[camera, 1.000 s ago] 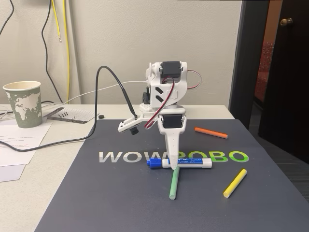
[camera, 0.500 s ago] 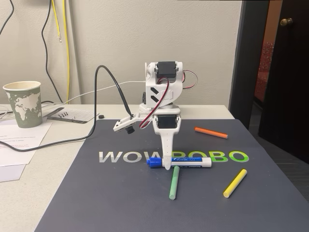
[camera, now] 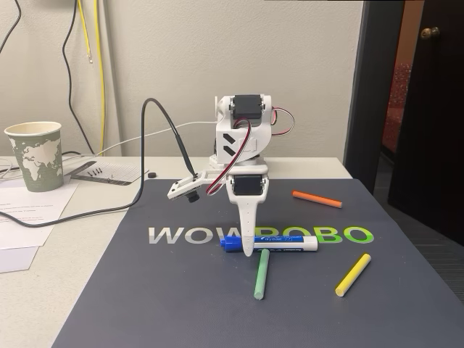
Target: Pick up the blue marker.
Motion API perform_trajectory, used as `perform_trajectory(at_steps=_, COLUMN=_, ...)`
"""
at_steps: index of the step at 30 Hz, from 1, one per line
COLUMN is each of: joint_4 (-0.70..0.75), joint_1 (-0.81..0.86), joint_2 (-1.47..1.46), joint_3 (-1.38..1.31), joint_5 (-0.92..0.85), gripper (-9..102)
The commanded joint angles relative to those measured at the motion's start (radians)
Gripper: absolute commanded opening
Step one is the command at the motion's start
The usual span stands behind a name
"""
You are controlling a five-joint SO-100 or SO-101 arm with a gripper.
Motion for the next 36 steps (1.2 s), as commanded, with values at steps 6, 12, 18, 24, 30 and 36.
perform_trajectory(at_steps=6, joint_4=-0.012, joint_1=0.009, joint_2=0.014, joint_3=-0.015, joint_5=0.006, gripper=28)
perform_trajectory(at_steps=12, joint_4=-0.104, joint_1=0.017, joint_2=0.017, joint_3=-0.021, joint_5=-0.002, gripper=18)
perform_trajectory(at_steps=18, joint_4=-0.156, joint_1=0.018, joint_2=0.017, joint_3=-0.025, joint_5=-0.021, gripper=11)
perform_trajectory(at_steps=24, joint_4=-0.189, joint_1=0.021, joint_2=0.015, joint_3=-0.025, joint_5=-0.017, gripper=9)
perform_trajectory(at_steps=30, joint_4=-0.21, joint_1=0.023, joint_2=0.014, joint_3=-0.025, joint_5=-0.008, gripper=9)
perform_trajectory(at_steps=36, joint_4=-0.207, joint_1=0.018, joint_2=0.009, joint_3=-0.032, joint_5=0.003, gripper=10)
